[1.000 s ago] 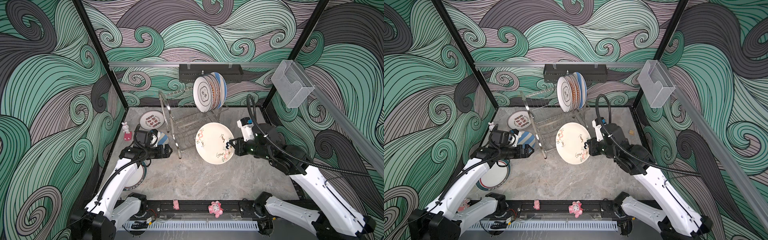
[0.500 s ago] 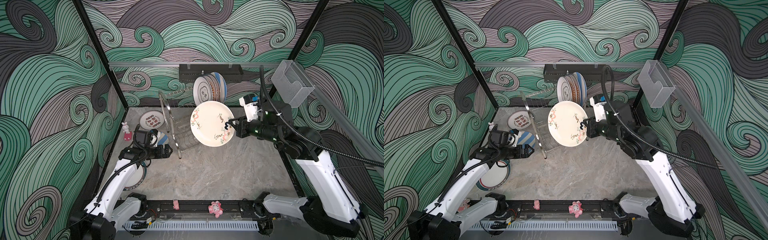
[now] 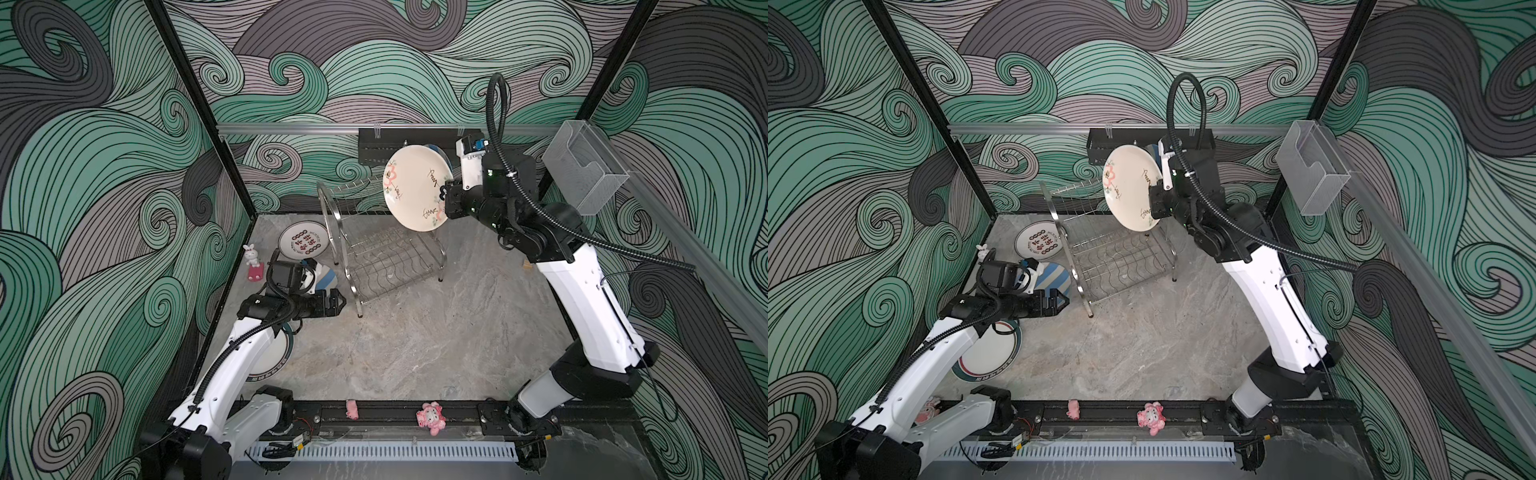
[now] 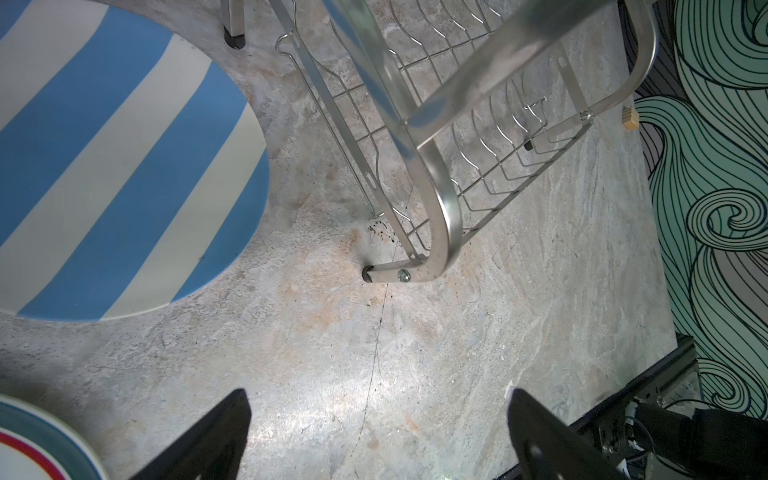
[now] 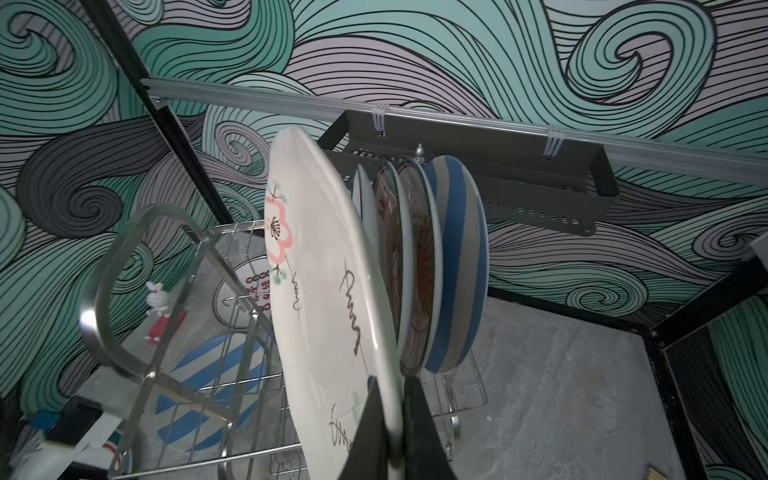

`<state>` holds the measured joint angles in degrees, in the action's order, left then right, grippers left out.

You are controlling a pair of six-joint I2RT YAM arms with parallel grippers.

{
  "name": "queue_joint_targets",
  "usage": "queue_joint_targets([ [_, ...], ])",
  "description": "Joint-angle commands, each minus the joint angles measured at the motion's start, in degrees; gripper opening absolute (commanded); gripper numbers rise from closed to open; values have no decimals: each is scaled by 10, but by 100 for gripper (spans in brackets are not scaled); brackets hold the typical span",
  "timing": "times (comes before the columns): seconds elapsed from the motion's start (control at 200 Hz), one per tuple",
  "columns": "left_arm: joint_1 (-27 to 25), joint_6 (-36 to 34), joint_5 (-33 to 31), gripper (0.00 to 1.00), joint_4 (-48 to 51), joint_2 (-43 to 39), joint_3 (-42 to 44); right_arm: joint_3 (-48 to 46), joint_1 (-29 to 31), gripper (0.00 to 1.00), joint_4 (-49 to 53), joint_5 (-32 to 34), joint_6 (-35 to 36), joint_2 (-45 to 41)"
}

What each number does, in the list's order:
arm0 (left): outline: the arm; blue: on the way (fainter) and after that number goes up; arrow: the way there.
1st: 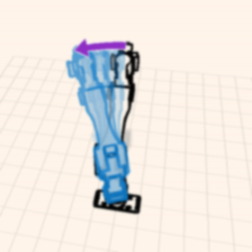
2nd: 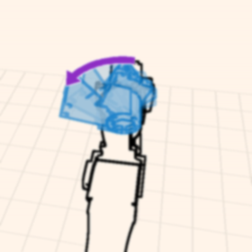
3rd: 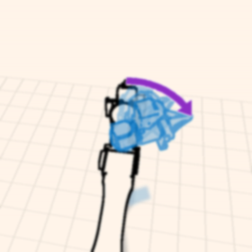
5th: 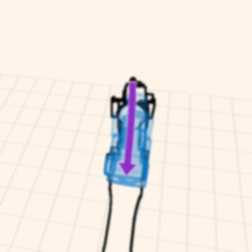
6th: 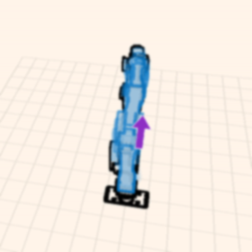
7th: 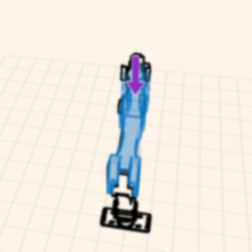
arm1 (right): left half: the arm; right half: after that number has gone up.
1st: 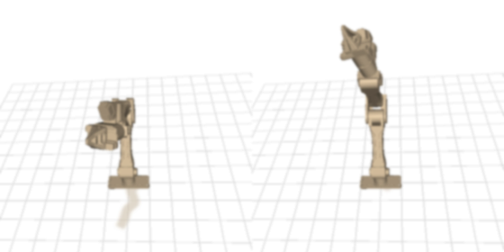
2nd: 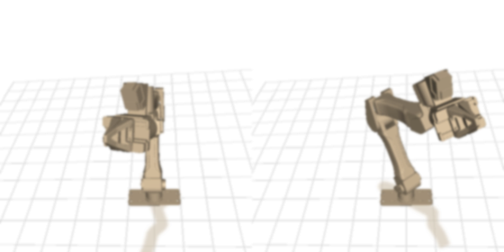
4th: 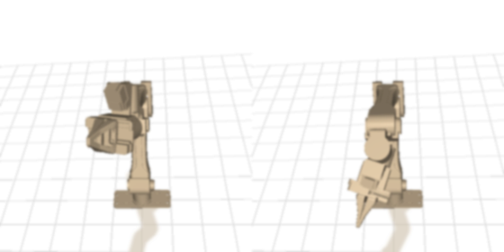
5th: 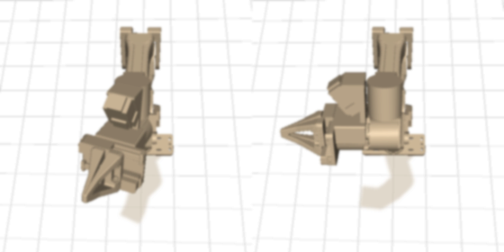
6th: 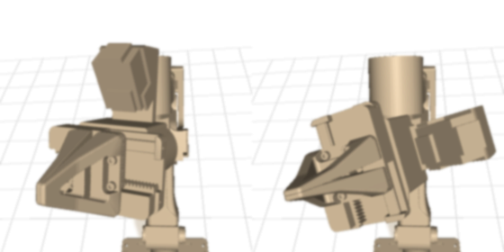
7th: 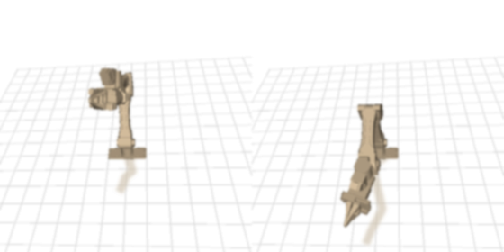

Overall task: Load the plates into the dish rack
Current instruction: 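Lower the cream floral plate into the rack in front of the other plates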

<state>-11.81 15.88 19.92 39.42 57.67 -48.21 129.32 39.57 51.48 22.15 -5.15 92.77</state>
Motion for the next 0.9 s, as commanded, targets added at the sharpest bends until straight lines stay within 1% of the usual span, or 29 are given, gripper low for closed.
queue_joint_targets([
  [0.0, -3, -7, 11, 98, 3, -1, -7, 14, 33, 0, -135, 114, 47, 2],
  [0.115, -4, -5, 14, 99, 0, -1, -7, 22, 55, 0, -171, 156, 74, 28],
  [0.275, -3, -4, 18, 99, 0, -2, -6, 47, 58, 0, -195, 195, 86, 71],
  [0.355, -4, -3, 17, 99, 0, -2, -6, 58, 65, 0, -214, 224, 113, 95],
  [0.51, -4, -4, 18, 99, 0, 2, -7, 78, 66, 0, -213, 223, 108, 127],
  [0.615, -4, -6, 25, 99, -2, 3, -7, 73, 67, 0, -229, 236, 114, 134],
  [0.896, -1, -6, 23, 99, -1, 4, -9, 72, 67, 0, -238, 242, 118, 146],
])
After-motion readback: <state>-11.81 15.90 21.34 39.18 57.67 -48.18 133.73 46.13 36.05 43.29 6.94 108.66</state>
